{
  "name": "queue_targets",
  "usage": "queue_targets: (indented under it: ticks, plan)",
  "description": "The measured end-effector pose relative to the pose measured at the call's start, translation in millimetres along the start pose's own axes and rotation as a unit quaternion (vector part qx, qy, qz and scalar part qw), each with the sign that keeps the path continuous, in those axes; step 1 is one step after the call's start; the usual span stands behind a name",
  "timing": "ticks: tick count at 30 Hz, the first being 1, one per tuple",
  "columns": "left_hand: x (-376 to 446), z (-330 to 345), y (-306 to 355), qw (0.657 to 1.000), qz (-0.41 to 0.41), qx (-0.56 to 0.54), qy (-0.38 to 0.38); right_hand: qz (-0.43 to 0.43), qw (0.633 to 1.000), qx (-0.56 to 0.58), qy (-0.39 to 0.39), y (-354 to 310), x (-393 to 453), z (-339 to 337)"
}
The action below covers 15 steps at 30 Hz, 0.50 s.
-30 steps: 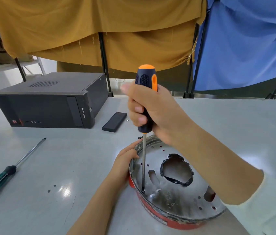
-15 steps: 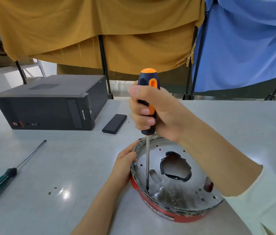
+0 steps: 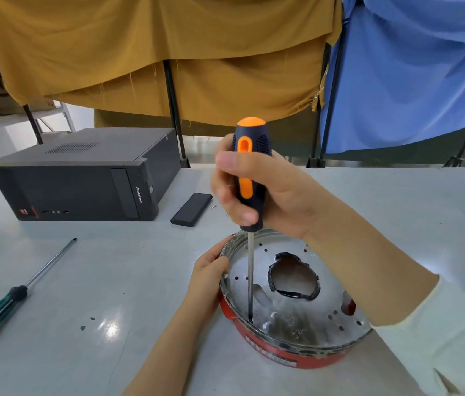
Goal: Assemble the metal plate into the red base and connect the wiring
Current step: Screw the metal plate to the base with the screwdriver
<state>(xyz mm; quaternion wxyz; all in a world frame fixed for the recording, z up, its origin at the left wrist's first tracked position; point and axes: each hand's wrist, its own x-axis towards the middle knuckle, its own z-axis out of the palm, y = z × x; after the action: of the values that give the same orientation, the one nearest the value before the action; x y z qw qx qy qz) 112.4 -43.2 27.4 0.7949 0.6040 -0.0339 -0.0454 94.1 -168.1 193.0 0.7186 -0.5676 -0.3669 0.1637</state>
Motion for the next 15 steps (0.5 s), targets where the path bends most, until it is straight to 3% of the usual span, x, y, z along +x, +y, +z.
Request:
queue_targets:
  ticks: [2, 4, 6, 7, 9, 12, 15]
  plan:
    - [1, -1, -1, 1.0, 0.001, 0.009, 0.004, -0.013, 0.993, -0.028, 0.11, 7, 2, 8]
    - [1, 0, -1, 1.0, -0.004, 0.009, 0.01, -0.052, 0.964, -0.073, 0.249, 15, -1, 14]
    - [1, 0, -1, 1.0, -0.004, 0.014, 0.01, -0.072, 0.944, -0.112, 0.301, 17, -3, 19]
    - [1, -1, -1, 1.0, -0.001, 0.019, 0.008, -0.069, 0.949, -0.123, 0.283, 15, -3, 18]
    - [3, -2, -2, 1.0, 0.001, 0.027, 0.005, -0.044, 0.979, -0.105, 0.167, 8, -1, 13]
    - [4, -3, -3, 1.0, -0.002, 0.026, 0.005, 0.008, 1.0, 0.02, -0.015, -2, 1, 2]
    - [4, -4, -4, 1.0, 0.002, 0.023, -0.005, 0.024, 0.996, 0.048, -0.072, 0, 2, 0]
